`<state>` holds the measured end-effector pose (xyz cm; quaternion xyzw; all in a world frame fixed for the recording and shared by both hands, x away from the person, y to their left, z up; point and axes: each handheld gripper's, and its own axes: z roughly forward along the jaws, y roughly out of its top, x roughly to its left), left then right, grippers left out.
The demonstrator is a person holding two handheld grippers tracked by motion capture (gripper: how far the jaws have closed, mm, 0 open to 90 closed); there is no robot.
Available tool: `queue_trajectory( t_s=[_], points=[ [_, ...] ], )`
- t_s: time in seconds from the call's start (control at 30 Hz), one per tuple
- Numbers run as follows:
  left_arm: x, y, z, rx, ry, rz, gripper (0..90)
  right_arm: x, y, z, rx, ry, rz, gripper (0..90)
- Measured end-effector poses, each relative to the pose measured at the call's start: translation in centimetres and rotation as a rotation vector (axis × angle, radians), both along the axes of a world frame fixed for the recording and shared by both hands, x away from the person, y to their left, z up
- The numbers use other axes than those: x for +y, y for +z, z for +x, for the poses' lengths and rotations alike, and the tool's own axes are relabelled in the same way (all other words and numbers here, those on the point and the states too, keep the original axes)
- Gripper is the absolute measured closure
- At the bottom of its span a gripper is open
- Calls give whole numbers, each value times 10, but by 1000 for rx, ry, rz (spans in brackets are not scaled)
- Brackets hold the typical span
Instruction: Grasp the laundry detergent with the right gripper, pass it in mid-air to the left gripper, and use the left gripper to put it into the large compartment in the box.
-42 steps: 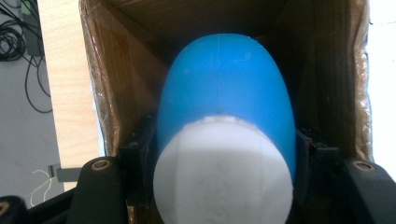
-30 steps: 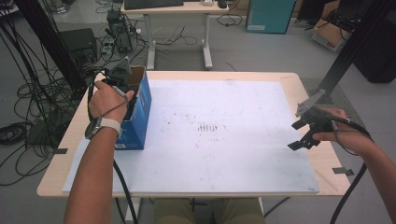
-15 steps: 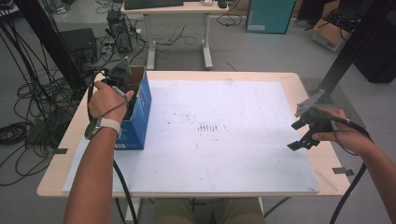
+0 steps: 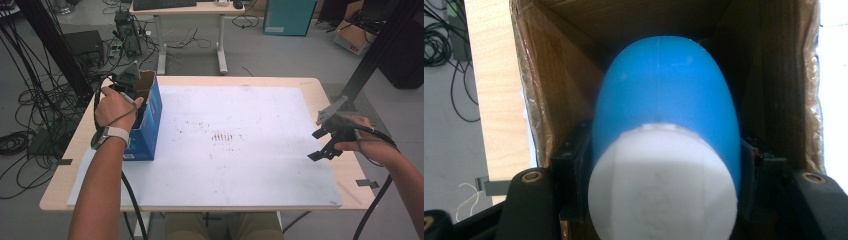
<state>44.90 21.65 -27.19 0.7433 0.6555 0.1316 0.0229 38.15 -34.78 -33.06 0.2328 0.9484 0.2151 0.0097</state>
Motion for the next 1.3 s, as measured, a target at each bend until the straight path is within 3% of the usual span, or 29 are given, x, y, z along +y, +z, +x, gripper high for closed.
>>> queue_trajectory(
  t_s=[1.3],
  points=[
    [3,-1,2,-4,-4,-15,373,1,-1,-1,10,-9,-10,68]
  ],
)
